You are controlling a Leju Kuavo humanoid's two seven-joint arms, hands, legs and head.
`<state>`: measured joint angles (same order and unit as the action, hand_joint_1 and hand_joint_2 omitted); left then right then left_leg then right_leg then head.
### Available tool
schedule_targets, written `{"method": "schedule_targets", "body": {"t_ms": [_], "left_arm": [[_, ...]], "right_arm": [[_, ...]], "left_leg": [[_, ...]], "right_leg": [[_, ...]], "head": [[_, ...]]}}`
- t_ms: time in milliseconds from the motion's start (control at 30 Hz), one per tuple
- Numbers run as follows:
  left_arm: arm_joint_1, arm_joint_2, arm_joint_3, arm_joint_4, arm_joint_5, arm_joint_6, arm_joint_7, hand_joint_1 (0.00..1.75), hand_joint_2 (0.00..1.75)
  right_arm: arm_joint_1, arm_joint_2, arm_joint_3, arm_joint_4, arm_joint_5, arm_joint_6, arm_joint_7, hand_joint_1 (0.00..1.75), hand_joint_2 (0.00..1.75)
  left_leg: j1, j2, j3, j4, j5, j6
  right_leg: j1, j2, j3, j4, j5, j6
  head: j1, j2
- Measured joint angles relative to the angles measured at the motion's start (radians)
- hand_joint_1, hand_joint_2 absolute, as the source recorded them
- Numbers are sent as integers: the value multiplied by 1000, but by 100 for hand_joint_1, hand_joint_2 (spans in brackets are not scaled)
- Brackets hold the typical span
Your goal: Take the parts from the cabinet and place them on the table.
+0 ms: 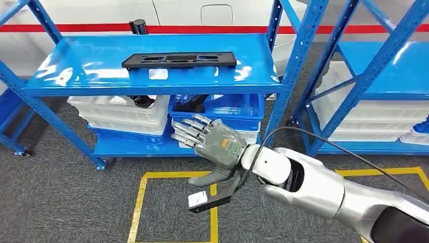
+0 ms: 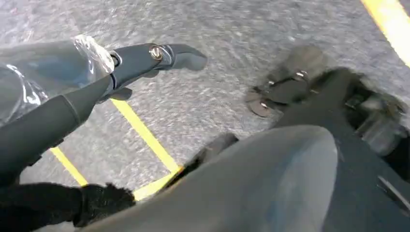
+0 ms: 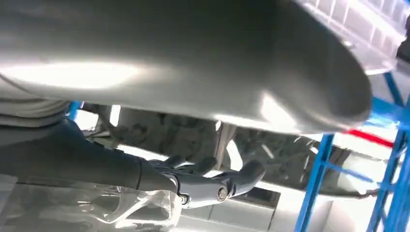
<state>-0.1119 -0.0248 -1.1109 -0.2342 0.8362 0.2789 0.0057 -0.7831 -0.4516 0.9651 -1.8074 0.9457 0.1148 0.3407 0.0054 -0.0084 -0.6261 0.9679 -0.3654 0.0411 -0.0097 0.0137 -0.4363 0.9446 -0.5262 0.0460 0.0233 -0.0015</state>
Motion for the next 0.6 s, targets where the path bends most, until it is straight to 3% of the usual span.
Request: {"method": "schedule_targets", "body": {"t_ms": [67,133,200,233,267,300,333,367,400,467,500,533,567,600], "left_arm": [[2,0,-4,0,-1,0,0,0,0],[3,0,-6,0,-1,0,1,0,0],[3,0,-8,0,-1,1,1,0,0],[4,0,-8,0,-1,1,2,0,0],[6,0,-9,0,-1,1,3,0,0],[9,0,-10,0,-1,1,3,0,0],[10,0,-10,0,-1,1,3,0,0],[11,0,-11,0,-2,1,3,0,0],[13,-2,-12,0,-1,1,3,0,0],[10,-3,-13,0,-1,1,4,0,0],[10,-3,-14,0,-1,2,5,0,0],[9,-3,-15,0,-1,2,5,0,0],[8,-3,-16,0,-2,2,6,0,0],[7,-3,-18,0,-2,2,6,0,0]], "right_arm": [[-1,-4,0,-3,-1,-1,0,0,0],[-1,-5,0,-5,-1,-3,0,0,0],[7,-10,0,-5,-2,-3,0,0,0],[9,-11,1,-5,-2,-3,0,0,0],[11,-12,1,-5,-2,-3,0,0,0],[11,-12,1,-5,-2,-3,0,0,0],[11,-12,1,-5,-2,-3,0,0,0],[11,-13,1,-5,-2,-3,0,0,0],[11,-13,2,-5,-2,-3,0,0,0],[13,-14,3,-6,-2,-3,0,0,0],[12,-14,2,-9,-2,-3,0,0,0],[9,-14,1,-10,-2,-4,1,0,0],[9,-13,1,-11,-2,-5,1,0,0],[8,-16,1,-13,-2,-5,0,0,0]], "left_leg": [[5,-4,24,-16,-7,12],[3,-5,44,-26,-17,24],[1,-6,64,-27,-36,28],[0,-9,78,-27,-47,28],[-1,-11,93,-27,-58,28],[-3,-13,111,-27,-70,27],[-5,-13,133,-27,-84,26],[-6,-13,149,-28,-97,25],[-5,-14,152,-30,-108,23],[-10,-16,166,-31,-131,8],[-10,-16,188,-25,-126,3],[-10,-16,194,-29,-127,1],[-10,-16,198,-19,-139,-2],[-6,-12,189,29,-145,-8]], "right_leg": [[-4,-3,-10,31,6,7],[-3,-5,-93,173,9,8],[-1,-5,-204,309,-63,10],[-1,-5,-238,332,-96,11],[-1,-5,-254,322,-102,10],[0,-5,-254,281,-82,8],[0,-5,-237,198,-22,4],[2,-5,-218,116,55,-1],[7,-6,-207,41,149,-12],[17,-5,-205,22,135,-18],[14,-2,-197,10,133,-24],[14,-3,-185,8,136,-27],[7,-4,-162,6,143,-36],[7,-7,-143,5,130,-42]], "head": [[1,0],[5,0],[6,0],[6,0],[6,0],[6,0],[6,0],[6,0],[6,0],[5,0],[5,0],[4,0],[5,0],[6,0]]}}
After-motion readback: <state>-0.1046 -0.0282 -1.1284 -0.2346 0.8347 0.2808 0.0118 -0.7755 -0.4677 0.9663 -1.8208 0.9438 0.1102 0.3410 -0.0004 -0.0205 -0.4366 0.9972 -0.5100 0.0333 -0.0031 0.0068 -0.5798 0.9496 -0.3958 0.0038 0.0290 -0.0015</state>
